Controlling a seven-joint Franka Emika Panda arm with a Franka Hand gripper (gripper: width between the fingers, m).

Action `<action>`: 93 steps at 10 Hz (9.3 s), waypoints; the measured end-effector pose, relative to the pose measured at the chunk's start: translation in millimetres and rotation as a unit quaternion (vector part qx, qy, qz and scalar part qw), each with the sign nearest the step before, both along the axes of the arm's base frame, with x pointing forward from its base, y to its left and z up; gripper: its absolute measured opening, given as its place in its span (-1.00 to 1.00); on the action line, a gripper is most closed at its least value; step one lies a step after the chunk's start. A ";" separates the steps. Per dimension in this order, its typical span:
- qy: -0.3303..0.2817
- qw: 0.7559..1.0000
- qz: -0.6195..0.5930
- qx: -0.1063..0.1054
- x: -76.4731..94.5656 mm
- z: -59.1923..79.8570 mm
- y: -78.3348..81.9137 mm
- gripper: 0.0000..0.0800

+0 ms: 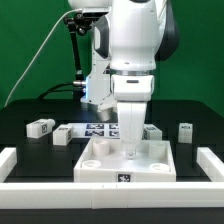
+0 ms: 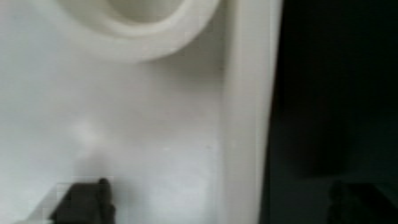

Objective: Assemble one leg

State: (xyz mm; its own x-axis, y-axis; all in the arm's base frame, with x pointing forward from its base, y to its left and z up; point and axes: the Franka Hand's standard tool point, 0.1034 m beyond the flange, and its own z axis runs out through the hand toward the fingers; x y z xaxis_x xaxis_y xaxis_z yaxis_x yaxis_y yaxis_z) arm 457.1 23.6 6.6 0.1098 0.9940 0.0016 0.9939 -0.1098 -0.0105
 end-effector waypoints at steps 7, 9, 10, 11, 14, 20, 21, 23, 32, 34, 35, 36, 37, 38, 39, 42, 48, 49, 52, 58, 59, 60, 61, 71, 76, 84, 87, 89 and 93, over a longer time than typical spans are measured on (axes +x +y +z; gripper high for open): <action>0.001 1.000 0.000 0.000 -1.0 -0.5 -0.4 -0.88; 0.001 1.000 0.000 0.000 -1.0 -0.5 -0.4 -0.88; 0.001 1.000 0.000 0.000 -1.0 -0.5 -0.4 -0.88; 0.001 1.000 0.000 0.000 -1.0 -0.5 -0.4 -0.88; -0.001 0.999 0.032 -0.001 1.3 0.1 2.6 -0.87; -0.008 0.996 0.083 -0.003 10.0 -0.7 14.2 -0.87; -0.008 0.997 0.076 -0.002 11.1 -0.7 20.2 -0.87; -0.010 0.997 0.074 0.000 19.7 -0.5 36.2 -0.87; -0.006 0.997 0.071 -0.001 31.0 -0.7 41.2 0.31; -0.006 0.997 0.071 -0.001 31.0 -0.7 41.2 0.55; -0.006 0.997 0.071 -0.001 30.9 -0.7 41.2 0.61; -0.006 0.997 0.071 -0.001 30.9 -0.7 41.2 0.61; -0.006 0.997 0.071 -0.001 30.9 -0.7 41.2 0.62; -0.006 0.998 0.069 -0.002 30.9 0.6 41.9 0.62; -0.011 0.998 0.057 -0.005 28.5 11.7 45.7 0.62; -0.022 0.999 0.041 -0.019 9.9 53.9 49.8 0.62; -0.023 0.994 -0.105 -0.020 -0.2 64.3 50.5 0.62; -0.028 0.984 -0.177 -0.004 -7.0 57.8 48.9 0.62; -0.019 0.911 -0.412 0.022 -42.0 47.7 71.2 0.62; 0.004 0.754 -0.656 0.039 -37.4 47.1 108.4 0.62; 0.009 0.713 -0.699 0.041 -38.0 47.0 109.6 0.62; 0.014 0.682 -0.730 0.041 -38.8 46.8 111.4 0.62; 0.018 0.657 -0.752 0.042 -39.5 46.7 112.2 0.62; 0.173 0.664 -0.719 -0.110 -68.7 43.3 130.5 0.62; 0.318 0.648 -0.661 -0.207 -79.4 25.4 124.1 0.62; 0.319 0.620 -0.677 -0.238 -96.2 0.9 134.5 0.27; 0.319 0.620 -0.676 -0.238 -96.5 0.7 133.9 -0.17; 0.319 0.620 -0.676 -0.238 -96.5 0.7 133.8 -0.29; 0.316 0.643 -0.657 -0.234 -91.5 11.0 124.0 -0.29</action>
Offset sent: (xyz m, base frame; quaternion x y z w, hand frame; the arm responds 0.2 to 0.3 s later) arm 0.0000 0.0000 0.0000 0.0000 0.0000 0.0000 1.0000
